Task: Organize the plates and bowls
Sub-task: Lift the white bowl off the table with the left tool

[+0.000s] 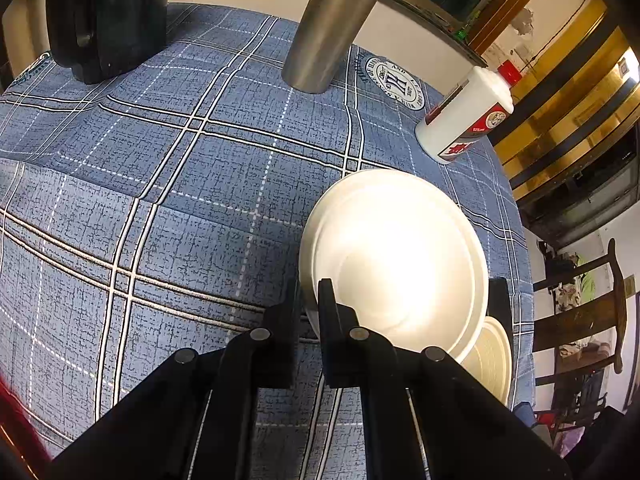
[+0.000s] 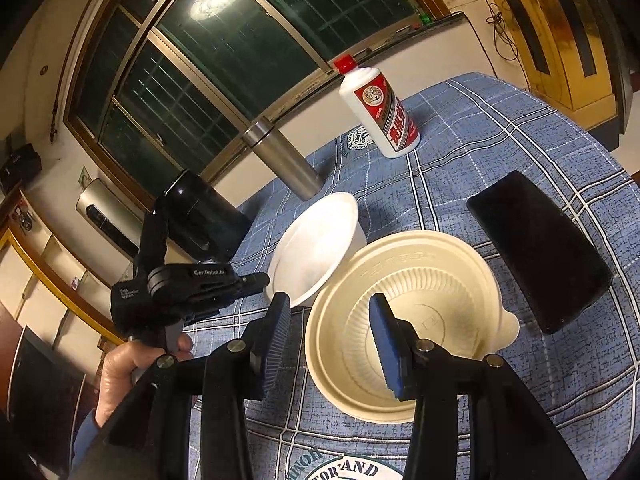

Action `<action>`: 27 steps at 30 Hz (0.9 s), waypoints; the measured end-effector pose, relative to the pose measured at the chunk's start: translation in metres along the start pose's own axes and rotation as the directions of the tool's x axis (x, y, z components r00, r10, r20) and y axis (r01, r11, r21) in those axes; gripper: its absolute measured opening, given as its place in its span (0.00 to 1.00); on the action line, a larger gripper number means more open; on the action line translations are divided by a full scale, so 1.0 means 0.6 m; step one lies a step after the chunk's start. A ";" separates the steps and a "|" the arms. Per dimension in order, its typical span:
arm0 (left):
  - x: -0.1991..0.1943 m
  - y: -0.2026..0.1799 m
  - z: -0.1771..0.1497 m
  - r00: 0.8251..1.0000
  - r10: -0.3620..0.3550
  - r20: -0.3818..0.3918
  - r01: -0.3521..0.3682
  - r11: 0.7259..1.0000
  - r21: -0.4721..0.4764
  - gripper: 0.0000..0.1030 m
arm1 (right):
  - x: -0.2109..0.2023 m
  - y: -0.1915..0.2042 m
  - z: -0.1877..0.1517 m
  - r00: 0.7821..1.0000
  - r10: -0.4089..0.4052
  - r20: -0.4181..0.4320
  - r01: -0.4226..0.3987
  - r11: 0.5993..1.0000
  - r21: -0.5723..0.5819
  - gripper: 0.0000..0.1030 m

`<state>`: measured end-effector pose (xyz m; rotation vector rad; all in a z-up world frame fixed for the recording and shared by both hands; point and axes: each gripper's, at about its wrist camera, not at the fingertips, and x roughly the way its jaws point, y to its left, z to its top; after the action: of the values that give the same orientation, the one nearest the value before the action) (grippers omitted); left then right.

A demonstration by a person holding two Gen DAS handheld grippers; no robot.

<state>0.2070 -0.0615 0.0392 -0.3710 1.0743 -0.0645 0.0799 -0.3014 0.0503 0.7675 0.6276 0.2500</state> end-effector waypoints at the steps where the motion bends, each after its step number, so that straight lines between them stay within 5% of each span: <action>1: -0.001 0.001 0.000 1.000 -0.009 0.001 0.009 1.000 -0.011 0.06 | 0.000 -0.001 0.000 1.000 0.000 0.000 0.000 1.000 0.001 0.43; 27: 0.017 -0.003 -0.003 1.000 -0.005 0.006 0.006 0.999 -0.036 0.08 | -0.003 0.002 0.000 1.000 0.005 -0.001 -0.005 1.000 -0.002 0.43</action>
<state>0.2105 -0.0663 0.0303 -0.4059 1.0702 -0.0492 0.0787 -0.3014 0.0517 0.7675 0.6264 0.2555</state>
